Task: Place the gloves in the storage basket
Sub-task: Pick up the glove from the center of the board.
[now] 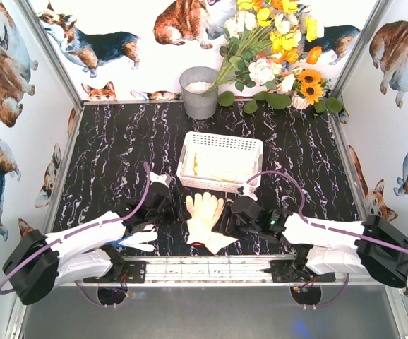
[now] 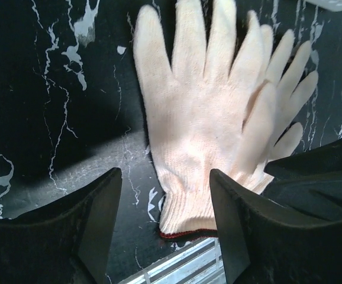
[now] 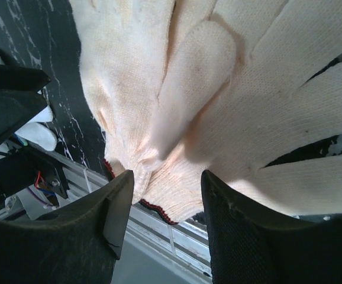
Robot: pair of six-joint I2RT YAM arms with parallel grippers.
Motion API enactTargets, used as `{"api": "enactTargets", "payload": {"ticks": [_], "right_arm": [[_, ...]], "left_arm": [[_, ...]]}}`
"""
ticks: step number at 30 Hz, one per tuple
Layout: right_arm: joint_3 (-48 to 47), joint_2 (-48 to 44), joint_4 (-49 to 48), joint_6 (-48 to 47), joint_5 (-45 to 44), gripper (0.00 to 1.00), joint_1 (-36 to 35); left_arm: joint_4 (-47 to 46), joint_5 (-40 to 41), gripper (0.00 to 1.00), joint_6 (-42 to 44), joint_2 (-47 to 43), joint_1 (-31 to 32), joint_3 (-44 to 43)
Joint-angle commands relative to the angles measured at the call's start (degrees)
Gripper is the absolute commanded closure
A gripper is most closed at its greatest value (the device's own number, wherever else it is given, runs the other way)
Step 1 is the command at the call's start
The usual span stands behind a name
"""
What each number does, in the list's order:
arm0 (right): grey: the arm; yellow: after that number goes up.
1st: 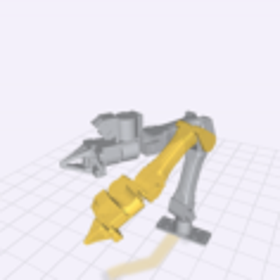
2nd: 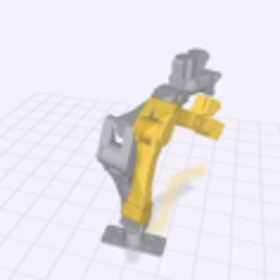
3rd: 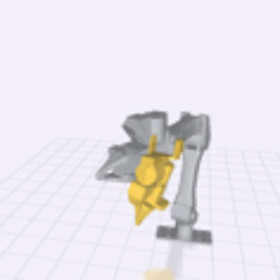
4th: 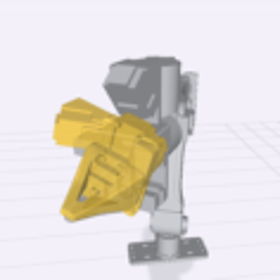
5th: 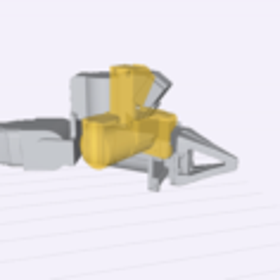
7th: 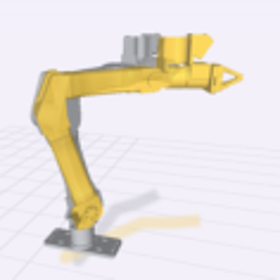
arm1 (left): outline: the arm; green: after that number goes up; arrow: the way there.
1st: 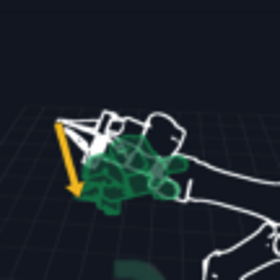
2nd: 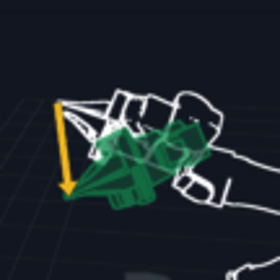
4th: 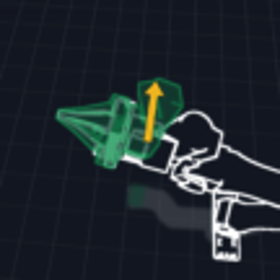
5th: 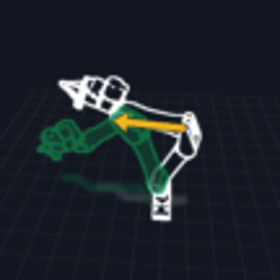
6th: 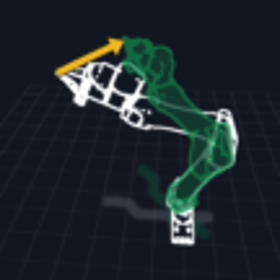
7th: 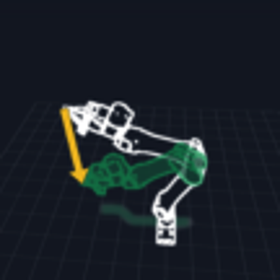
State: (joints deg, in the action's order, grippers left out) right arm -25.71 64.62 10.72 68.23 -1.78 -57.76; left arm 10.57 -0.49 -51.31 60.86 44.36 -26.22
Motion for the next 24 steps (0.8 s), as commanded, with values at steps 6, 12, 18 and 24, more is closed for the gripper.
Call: {"api": "enactTargets", "payload": {"ticks": [6,12,18,24], "right_arm": [[-2.3,4.3,-6.3,1.9,0.0,0.60,-0.4],[-2.5,4.0,-6.7,2.7,-1.0,0.64,-0.4],[-2.4,4.9,-7.0,3.3,-2.6,0.67,-0.4],[-2.8,5.4,-7.8,3.3,-3.4,0.69,-0.4]], "left_arm": [[-12.2,-9.0,0.51,2.5,6.6,-4.0,2.0],[-13.7,-9.0,0.57,3.5,10.8,-5.3,1.9],[-16.0,-9.5,0.60,2.7,12.8,-5.3,3.0],[-16.5,-9.4,0.68,2.7,13.7,-5.3,3.4]]}}
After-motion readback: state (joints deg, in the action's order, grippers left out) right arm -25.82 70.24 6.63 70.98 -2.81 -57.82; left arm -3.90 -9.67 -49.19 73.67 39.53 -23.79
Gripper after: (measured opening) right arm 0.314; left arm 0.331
